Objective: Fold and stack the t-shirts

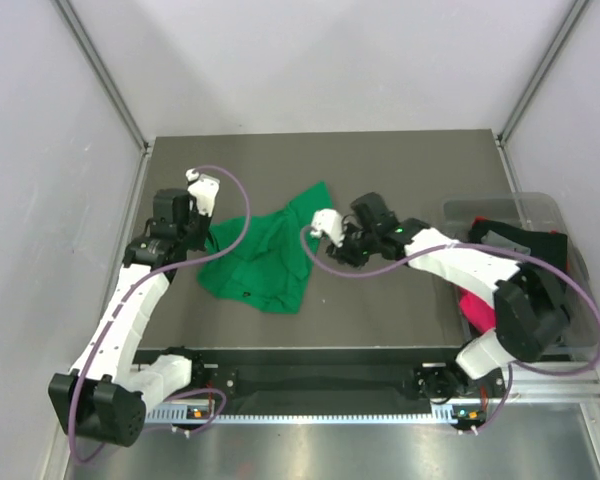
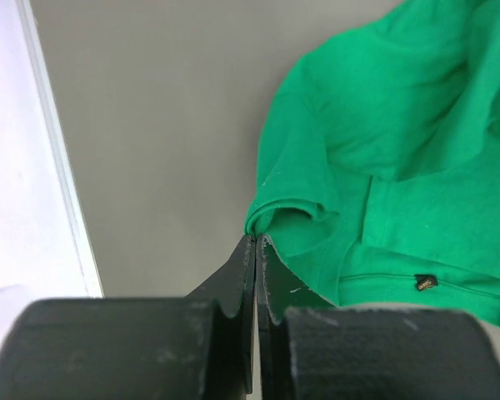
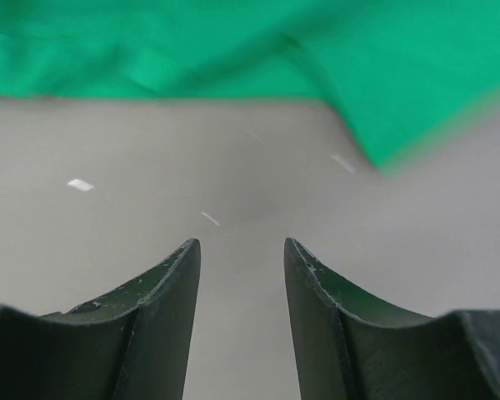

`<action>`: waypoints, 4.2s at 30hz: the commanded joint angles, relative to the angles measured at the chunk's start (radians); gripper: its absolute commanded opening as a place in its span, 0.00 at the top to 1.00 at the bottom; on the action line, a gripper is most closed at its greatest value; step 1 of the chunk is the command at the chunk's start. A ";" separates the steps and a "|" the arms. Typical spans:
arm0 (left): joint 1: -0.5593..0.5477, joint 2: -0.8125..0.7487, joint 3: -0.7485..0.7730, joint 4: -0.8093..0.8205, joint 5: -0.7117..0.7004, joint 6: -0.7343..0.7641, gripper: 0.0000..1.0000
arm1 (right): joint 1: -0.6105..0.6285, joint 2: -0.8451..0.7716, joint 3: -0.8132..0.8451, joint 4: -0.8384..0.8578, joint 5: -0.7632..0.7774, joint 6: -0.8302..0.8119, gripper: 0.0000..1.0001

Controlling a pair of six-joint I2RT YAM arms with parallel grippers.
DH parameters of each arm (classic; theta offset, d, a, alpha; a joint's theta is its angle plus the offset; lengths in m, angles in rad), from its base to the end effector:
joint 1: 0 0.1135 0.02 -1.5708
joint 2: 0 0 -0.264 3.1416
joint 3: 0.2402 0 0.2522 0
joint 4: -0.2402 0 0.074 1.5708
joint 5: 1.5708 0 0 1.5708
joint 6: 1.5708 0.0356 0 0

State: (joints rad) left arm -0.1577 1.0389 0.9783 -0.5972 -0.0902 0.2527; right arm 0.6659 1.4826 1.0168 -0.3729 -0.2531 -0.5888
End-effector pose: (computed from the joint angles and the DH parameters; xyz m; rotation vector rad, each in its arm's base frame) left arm 0.2186 -0.0315 0.3192 0.4059 2.1925 0.1525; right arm 0.2422 0.2016 0.2394 -1.5029 1.8736 0.3404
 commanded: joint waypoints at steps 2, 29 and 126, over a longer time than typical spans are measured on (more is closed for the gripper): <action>0.006 -0.005 -0.053 0.059 -0.049 -0.029 1.00 | 0.168 0.135 0.161 -0.058 -0.055 -0.031 0.56; 0.136 -0.019 -0.112 0.093 -0.063 -0.105 1.00 | 0.429 0.444 0.443 -0.116 -0.005 0.027 0.59; 0.118 -0.053 -0.115 -0.118 0.518 0.019 1.00 | -0.083 0.011 0.025 -0.011 0.035 -0.016 0.76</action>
State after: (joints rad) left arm -0.0357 1.0031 0.8692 -0.7624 0.4263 0.2821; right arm 0.5884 1.5265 1.0767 -0.3748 -0.1047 -0.5674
